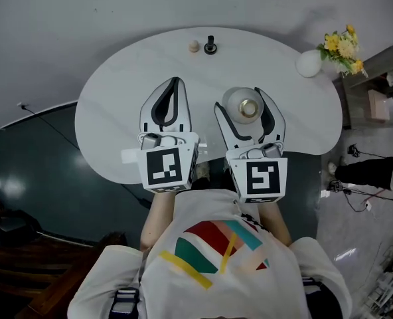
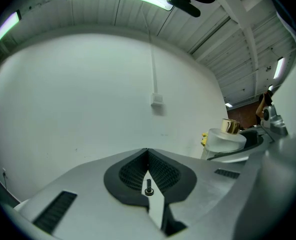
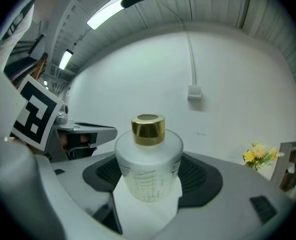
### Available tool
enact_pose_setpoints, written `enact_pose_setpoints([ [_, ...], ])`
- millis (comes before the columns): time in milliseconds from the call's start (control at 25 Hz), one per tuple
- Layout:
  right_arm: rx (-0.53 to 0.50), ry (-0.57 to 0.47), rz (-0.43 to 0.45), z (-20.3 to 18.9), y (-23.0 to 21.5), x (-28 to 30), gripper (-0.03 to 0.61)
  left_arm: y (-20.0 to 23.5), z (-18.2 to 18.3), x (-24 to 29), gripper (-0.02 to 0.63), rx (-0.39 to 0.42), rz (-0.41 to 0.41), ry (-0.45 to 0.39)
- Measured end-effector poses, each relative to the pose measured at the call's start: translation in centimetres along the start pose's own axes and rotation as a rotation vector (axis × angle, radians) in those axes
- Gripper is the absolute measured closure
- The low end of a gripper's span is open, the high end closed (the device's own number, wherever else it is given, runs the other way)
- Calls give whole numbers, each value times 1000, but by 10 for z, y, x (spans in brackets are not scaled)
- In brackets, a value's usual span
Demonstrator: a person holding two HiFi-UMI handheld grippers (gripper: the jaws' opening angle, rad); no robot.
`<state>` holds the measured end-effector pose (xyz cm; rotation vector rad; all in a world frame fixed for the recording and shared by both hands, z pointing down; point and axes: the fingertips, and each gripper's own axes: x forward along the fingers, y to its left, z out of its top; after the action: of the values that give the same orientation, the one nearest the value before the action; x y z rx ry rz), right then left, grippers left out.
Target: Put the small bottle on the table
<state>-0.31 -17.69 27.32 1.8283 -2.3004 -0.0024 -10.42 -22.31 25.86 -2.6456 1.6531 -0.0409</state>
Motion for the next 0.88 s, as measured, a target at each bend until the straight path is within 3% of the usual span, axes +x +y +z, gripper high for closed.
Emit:
enact_pose_setpoints([
  [440, -15, -37, 107, 7, -8, 28, 245, -18, 8, 23, 597, 31, 33, -26],
  [880, 29, -40, 93, 5, -52, 37, 245, -50, 9, 54, 597, 57, 19, -15],
])
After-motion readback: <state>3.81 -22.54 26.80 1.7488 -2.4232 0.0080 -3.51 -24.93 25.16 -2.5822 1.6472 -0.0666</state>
